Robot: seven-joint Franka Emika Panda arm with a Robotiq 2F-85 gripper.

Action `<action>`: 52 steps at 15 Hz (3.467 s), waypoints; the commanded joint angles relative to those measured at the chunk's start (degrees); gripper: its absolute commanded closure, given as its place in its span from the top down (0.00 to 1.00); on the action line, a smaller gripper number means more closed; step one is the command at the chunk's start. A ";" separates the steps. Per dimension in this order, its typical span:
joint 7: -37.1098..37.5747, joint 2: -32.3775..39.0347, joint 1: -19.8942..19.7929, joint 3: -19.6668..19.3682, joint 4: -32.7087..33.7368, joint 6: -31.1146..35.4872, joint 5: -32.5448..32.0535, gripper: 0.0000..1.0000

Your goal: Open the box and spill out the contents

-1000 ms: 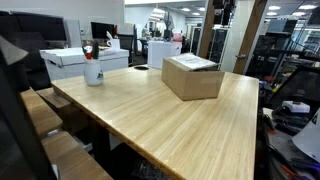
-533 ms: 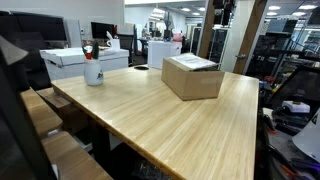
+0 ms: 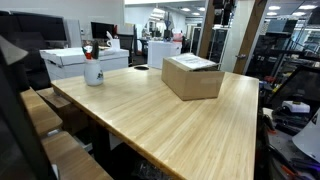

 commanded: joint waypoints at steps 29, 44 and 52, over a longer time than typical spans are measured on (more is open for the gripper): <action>-10.42 -4.44 4.93 -3.80 -18.33 15.49 1.32 1.00; -11.53 -3.99 4.13 -6.55 -20.15 19.56 8.02 1.00; -9.67 -3.19 4.42 -6.31 -21.24 23.89 12.52 1.00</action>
